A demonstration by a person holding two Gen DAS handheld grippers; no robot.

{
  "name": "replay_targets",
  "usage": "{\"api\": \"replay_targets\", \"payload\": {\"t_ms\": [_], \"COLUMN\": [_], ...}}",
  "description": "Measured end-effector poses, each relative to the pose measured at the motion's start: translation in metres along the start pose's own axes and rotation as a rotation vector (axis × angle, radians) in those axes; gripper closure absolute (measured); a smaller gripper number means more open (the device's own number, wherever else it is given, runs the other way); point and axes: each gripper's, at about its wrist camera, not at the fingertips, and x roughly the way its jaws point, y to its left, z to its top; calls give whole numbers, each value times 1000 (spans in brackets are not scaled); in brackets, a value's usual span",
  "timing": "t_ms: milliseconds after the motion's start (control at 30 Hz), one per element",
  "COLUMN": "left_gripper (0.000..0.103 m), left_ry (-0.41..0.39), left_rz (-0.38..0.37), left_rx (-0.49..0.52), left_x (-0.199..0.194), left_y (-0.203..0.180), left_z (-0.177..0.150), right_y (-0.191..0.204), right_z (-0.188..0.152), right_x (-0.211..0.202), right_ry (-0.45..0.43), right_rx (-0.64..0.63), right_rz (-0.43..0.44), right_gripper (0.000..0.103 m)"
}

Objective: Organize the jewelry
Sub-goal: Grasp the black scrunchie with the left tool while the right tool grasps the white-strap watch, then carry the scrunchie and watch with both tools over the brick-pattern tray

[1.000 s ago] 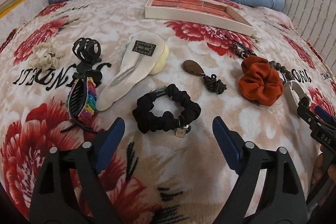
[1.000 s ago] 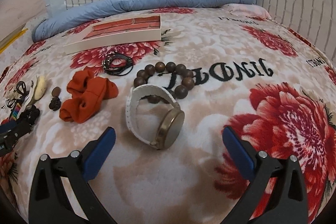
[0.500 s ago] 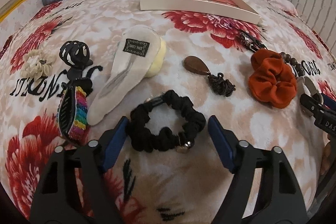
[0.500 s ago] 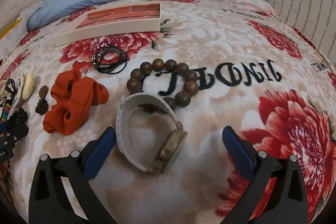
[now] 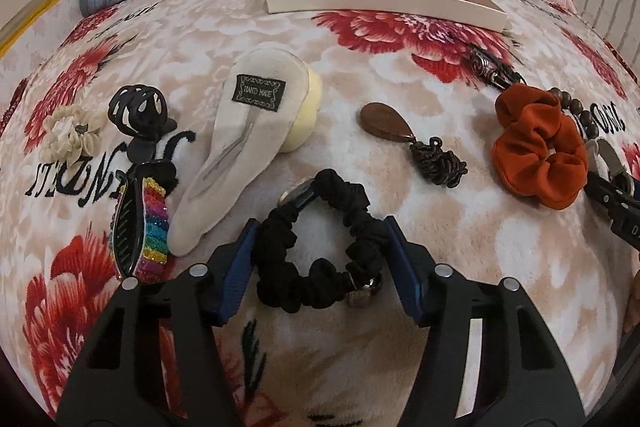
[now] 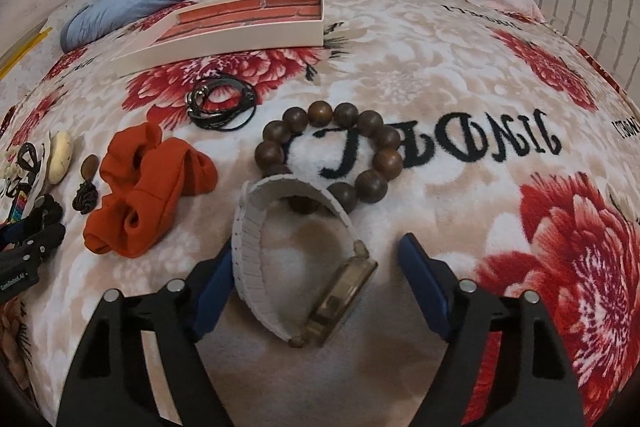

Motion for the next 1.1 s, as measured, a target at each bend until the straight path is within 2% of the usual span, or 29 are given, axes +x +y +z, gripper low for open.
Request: {"api": "replay_targets", "payload": {"t_ms": [133, 300, 433, 600, 867, 1100], "left_gripper": [47, 69, 77, 83, 85, 85], "left_ry": [-5, -11, -14, -22, -41, -108], "left_rz": [-13, -24, -29, -45, -87, -107], "left_rx": [-16, -11, -12, -15, -31, -10], "left_x": [-1, -4, -6, -9, -21, -45], "left_y": [3, 4, 6, 7, 11, 4], "left_z": [-1, -2, -3, -4, -7, 7], "right_y": [4, 8, 6, 5, -1, -6], "right_z": [0, 0, 0, 0, 1, 14], "right_x": [-1, -5, -8, -9, -19, -29], "right_ry": [-4, -11, -23, -29, -57, -89], "right_rx": [-22, -43, -47, -56, -38, -33], "right_rz": [5, 16, 16, 26, 47, 52], "right_gripper": [42, 55, 70, 75, 80, 86]}}
